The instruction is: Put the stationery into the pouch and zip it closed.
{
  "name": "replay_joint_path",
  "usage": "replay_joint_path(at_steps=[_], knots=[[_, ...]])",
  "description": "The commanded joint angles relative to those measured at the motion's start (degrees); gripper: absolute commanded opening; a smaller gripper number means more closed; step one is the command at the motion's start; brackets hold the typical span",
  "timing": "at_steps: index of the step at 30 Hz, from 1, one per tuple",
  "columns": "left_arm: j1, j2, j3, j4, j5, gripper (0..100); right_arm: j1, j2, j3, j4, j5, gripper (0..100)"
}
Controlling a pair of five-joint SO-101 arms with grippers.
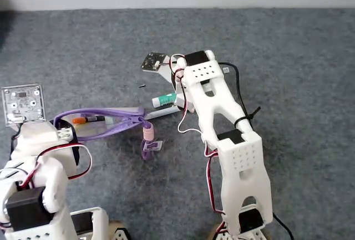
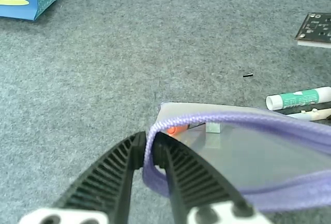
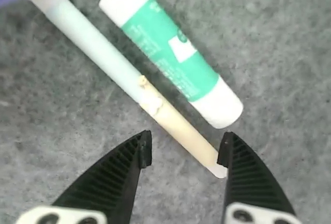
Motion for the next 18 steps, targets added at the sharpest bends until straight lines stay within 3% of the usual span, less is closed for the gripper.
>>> replay_joint_path(at_steps=[1, 12, 15, 18], knots=[[-0.1, 1.1, 2.7, 0.0, 0.5, 1, 0.3, 0.4, -2.5, 0.0, 1.8, 21.3], [-0.1, 1.1, 2.7, 0.0, 0.5, 1, -0.4, 4.0, -2.5, -0.9, 2.9, 29.9], [-0.1, 1.1, 2.7, 0.0, 0.5, 1, -0.2, 5.1, -2.5, -0.4, 2.9, 23.3], [-0.1, 1.1, 2.7, 0.0, 0.5, 1, 0.3, 5.3, -2.5, -0.1, 2.9, 9.0]])
